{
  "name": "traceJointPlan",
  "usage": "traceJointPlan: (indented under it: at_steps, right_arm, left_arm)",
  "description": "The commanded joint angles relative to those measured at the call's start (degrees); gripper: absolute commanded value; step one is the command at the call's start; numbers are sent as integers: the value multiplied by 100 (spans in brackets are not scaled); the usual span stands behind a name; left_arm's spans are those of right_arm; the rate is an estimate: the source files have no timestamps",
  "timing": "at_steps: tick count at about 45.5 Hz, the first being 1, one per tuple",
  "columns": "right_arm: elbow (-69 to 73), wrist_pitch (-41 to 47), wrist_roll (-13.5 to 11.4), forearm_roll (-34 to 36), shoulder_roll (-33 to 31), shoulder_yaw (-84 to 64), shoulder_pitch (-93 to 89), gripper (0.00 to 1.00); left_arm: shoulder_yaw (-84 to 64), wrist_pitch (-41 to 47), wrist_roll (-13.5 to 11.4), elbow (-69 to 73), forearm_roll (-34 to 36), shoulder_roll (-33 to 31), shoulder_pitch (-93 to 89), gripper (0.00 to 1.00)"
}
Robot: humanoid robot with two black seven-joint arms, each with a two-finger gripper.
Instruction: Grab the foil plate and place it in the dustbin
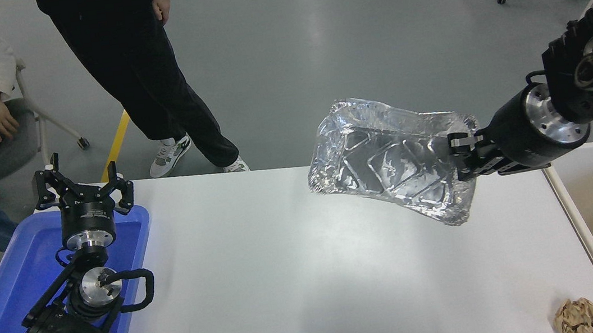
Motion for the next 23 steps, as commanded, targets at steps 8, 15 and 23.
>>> traceJointPlan:
  at_steps: [8, 15, 23]
  right_arm:
    - [-1573, -1088, -144, 185, -1951, -1335, 182, 0]
    - [-2224, -1879, -444, 185, -3207, -845, -503, 0]
    - [-3076, -2635, -576, 176, -4228, 518, -1873, 0]
  left_arm:
    - [0, 0, -2, 0, 0, 0, 0, 99]
    - [0, 0, -2, 0, 0, 0, 0, 99]
    - [0, 9, -2, 9, 0, 0, 0, 99]
